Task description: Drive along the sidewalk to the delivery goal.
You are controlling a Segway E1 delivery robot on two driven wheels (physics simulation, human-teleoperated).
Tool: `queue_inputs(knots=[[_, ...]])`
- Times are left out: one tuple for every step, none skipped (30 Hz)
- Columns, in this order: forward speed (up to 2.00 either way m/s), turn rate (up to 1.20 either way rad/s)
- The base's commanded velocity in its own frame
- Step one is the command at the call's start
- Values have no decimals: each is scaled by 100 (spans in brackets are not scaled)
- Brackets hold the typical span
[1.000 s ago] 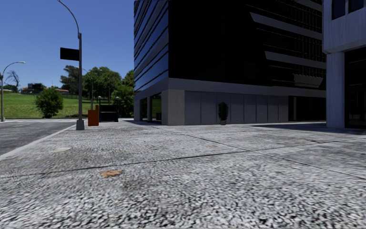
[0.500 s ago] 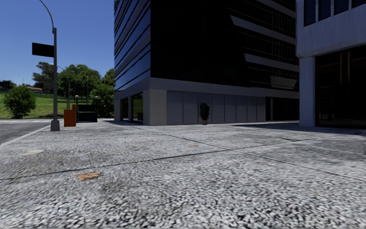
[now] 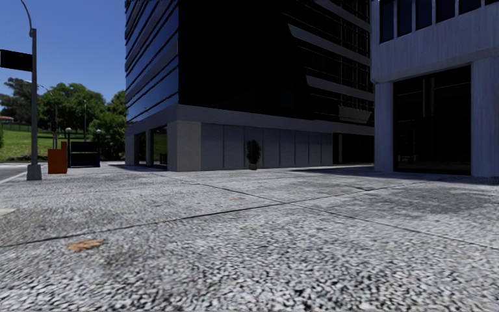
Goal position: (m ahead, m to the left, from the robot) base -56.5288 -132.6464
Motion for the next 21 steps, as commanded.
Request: queue_inputs(knots=[[0,-36],[0,-36],[0,-36],[0,-36],[0,-36],[0,-36],[0,-36],[0,-36],[0,-36],[0,-36],[0,-36],[0,-36],[0,-36],[0,-36],[0,-36],[0,-36],[0,-36],[0,-36],[0,-36],[0,-36],[0,-36]])
